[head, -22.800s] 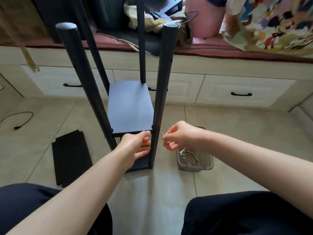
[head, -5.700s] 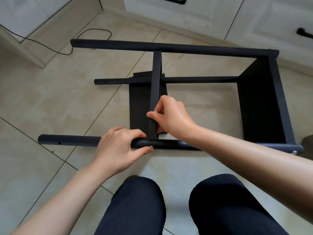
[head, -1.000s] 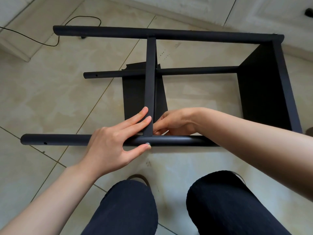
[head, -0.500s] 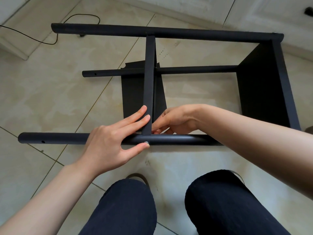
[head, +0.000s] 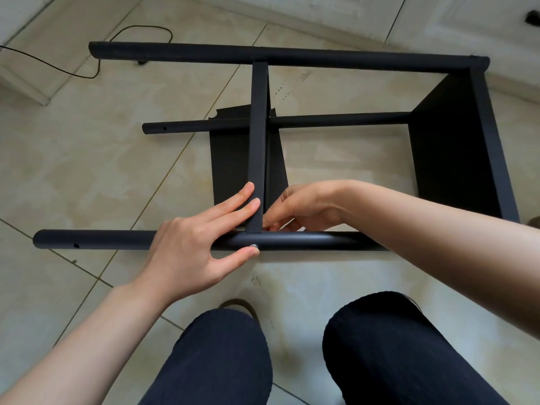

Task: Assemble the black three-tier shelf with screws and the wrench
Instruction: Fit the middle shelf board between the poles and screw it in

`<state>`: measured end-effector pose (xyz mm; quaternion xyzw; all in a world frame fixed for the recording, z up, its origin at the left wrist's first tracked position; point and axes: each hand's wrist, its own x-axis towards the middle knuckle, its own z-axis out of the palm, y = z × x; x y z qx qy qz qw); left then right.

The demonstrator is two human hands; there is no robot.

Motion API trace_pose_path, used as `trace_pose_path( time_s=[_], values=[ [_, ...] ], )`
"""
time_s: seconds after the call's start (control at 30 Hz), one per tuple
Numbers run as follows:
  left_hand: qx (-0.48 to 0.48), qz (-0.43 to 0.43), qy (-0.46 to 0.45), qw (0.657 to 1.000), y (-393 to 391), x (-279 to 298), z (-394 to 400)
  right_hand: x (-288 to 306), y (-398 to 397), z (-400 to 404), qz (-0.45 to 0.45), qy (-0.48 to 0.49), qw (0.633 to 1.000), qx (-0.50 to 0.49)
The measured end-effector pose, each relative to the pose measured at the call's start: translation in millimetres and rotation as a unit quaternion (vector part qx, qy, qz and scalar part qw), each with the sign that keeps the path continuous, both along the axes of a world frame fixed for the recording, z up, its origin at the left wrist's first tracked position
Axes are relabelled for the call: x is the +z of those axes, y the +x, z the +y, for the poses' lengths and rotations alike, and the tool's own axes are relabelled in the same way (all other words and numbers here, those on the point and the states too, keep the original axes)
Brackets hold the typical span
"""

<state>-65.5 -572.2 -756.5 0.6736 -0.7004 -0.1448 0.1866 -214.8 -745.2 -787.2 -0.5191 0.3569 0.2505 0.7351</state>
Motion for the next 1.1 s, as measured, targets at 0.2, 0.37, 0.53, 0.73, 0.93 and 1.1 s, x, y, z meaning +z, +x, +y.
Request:
trace_pose_path(
  time_s=[0.2,0.37,0.53,0.73,0.93,1.1],
  values=[
    [0.003,-0.001,-0.003,1.000,-0.5,0.1,0.3,-4.6,3.4,4.9,-0.024,0.022,0.999,-0.021],
    [0.006,-0.002,0.004,1.000,-0.8,0.0,0.0,-1.1,-0.7,-0.2,-0.012,0.035,0.999,-0.013],
    [0.009,-0.003,-0.001,1.000,-0.9,0.7,-0.5,-5.8,4.0,6.4,-0.019,0.024,0.999,-0.015],
    [0.007,0.003,0.004,1.000,-0.9,1.1,0.4,1.3,0.7,-0.5,-0.003,0.033,0.999,-0.003],
    [0.008,0.003,0.003,1.000,-0.4,0.2,0.5,-0.7,4.9,5.1,-0.005,0.022,1.000,-0.013],
    [0.005,0.002,0.003,1.000,0.2,-0.8,0.2,1.4,0.2,1.7,-0.017,0.050,0.998,-0.018]
  ],
)
